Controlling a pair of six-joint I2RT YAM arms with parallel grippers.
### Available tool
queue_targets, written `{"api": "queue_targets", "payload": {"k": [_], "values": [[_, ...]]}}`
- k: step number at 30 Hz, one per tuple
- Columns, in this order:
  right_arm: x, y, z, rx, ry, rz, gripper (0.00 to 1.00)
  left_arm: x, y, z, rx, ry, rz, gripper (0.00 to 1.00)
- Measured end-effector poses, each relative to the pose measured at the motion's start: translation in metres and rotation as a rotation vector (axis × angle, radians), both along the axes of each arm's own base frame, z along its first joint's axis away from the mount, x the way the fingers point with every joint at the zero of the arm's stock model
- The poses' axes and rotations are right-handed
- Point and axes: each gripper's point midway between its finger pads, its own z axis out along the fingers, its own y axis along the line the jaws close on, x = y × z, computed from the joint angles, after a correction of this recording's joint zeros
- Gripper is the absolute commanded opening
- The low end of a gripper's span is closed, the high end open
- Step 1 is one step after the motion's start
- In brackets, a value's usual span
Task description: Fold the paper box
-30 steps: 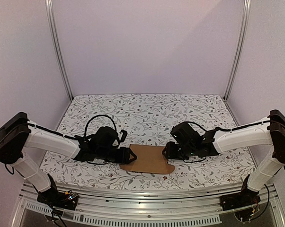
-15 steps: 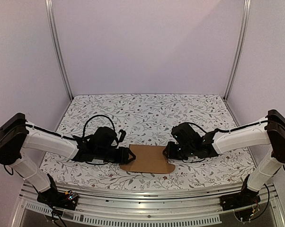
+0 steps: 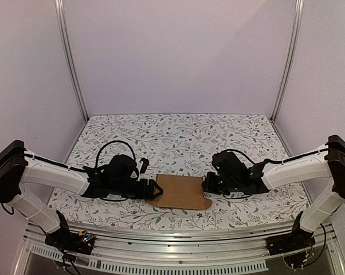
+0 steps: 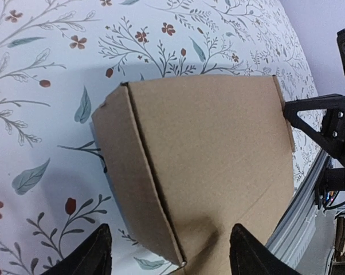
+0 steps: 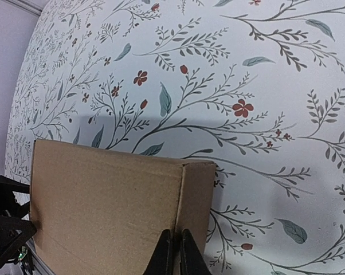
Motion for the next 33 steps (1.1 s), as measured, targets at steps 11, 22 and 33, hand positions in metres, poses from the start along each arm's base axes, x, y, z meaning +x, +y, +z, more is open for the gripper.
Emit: {"api": "queue_targets", "payload": {"k": [11,22,33], "values": [[0.0,-0.006,0.0,0.005,-0.018,-0.017,0.0,-0.008,0.0,-0.001,-0.101,0.051,-0.006,0.89],[-0.002,-0.011,-0.003,-0.004,-0.026,-0.017,0.0,0.004,-0.011,0.009,-0.296,0.101,0.01,0.89],[-0.002,-0.013,-0.004,-0.027,-0.037,0.002,0.0,0.019,-0.011,0.022,-0.386,0.124,0.016,0.85]]}}
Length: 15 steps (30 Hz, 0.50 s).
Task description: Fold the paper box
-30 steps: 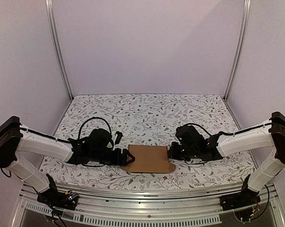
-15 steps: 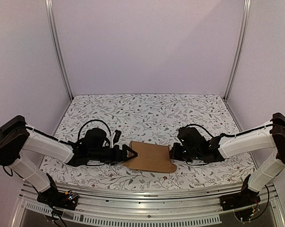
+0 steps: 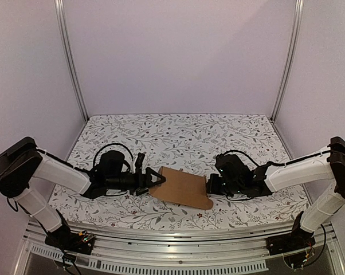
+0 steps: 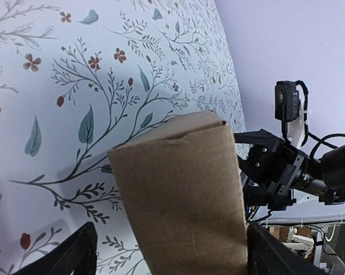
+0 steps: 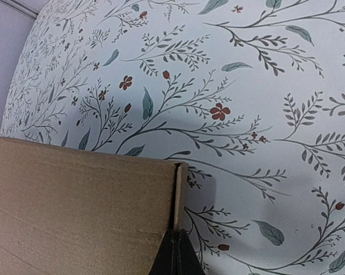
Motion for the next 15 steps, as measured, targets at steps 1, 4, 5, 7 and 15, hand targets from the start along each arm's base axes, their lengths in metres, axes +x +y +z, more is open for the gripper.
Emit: {"api": "queue_targets", "payload": {"k": [1,4,5,7,15], "values": [[0.0,0.0,0.0,-0.002,-0.001,0.002,0.0,0.001,-0.001,0.001,-0.005,0.002,-0.002,0.85],[0.0,-0.001,-0.001,-0.009,-0.004,0.008,0.0,0.004,-0.004,0.003,-0.017,0.009,-0.009,0.81],[0.0,-0.001,-0.001,-0.011,-0.004,0.009,0.0,0.005,-0.006,0.004,-0.022,0.013,-0.013,0.8],[0.0,-0.001,-0.001,-0.014,-0.006,0.011,0.0,0.006,-0.009,0.006,-0.029,0.018,-0.017,0.77],[0.0,-0.001,-0.001,-0.022,-0.012,0.021,0.0,0.007,-0.014,0.01,-0.051,0.032,-0.034,0.55]]}}
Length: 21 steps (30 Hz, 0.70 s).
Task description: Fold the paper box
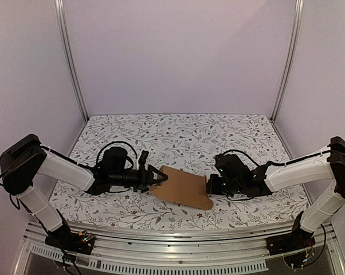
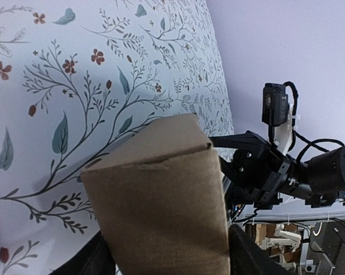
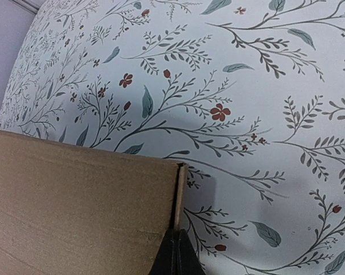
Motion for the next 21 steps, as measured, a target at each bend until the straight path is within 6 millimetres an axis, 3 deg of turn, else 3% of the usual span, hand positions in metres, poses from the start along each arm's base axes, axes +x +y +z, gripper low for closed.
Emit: {"api": "queue_targets", "payload": {"k": [6,13,17,21], "values": [[0.0,-0.001,0.0,-0.014,-0.006,0.007,0.01,0.0,0.0,-0.001,-0.011,0.027,0.004,0.31],[-0.002,-0.005,0.005,-0.052,-0.025,0.049,0.22,-0.001,-0.001,0.0,-0.018,0.039,-0.002,0.19],[-0.005,-0.004,0.029,-0.039,-0.08,0.105,0.29,-0.003,0.002,-0.001,-0.024,0.06,0.004,0.18],[-0.009,-0.002,0.069,0.0,-0.181,0.192,0.38,-0.006,0.012,-0.001,-0.04,0.097,0.028,0.18]]}}
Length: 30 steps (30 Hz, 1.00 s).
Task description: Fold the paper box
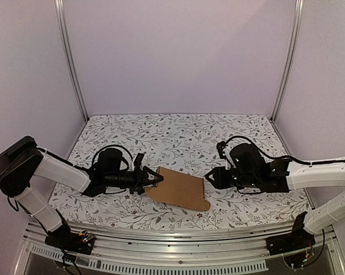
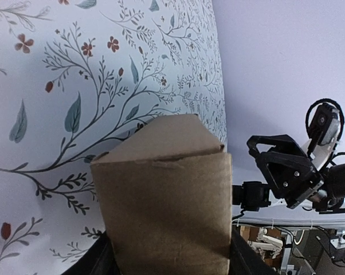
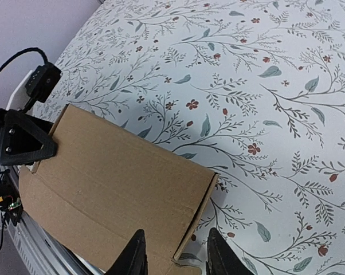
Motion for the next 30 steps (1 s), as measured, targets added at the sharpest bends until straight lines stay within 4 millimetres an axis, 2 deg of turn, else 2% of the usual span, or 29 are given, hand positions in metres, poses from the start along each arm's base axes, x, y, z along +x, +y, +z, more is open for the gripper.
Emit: {"api": "queue_targets", "payload": {"k": [3,11,17,24,29,30], "values": [[-0.008,0.001,0.018,0.001,-0.052,0.084,0.46,-0.001,0.006,0.004,-0.021,0.02,0.02,0.17],[-0.039,0.003,0.048,-0.073,-0.181,0.345,0.61,-0.007,0.019,0.018,-0.111,0.115,0.054,0.14],[-0.074,0.014,0.067,-0.158,-0.382,0.598,0.69,-0.018,0.032,0.021,-0.168,0.206,0.079,0.15],[-0.091,0.013,0.067,-0.269,-0.536,0.789,0.75,-0.032,0.048,0.026,-0.24,0.302,0.116,0.16],[-0.113,0.019,0.062,-0.352,-0.698,0.957,0.83,-0.043,0.056,0.027,-0.281,0.374,0.125,0.16],[-0.114,0.019,0.06,-0.373,-0.73,0.974,0.88,-0.045,0.056,0.029,-0.288,0.381,0.12,0.16]]}}
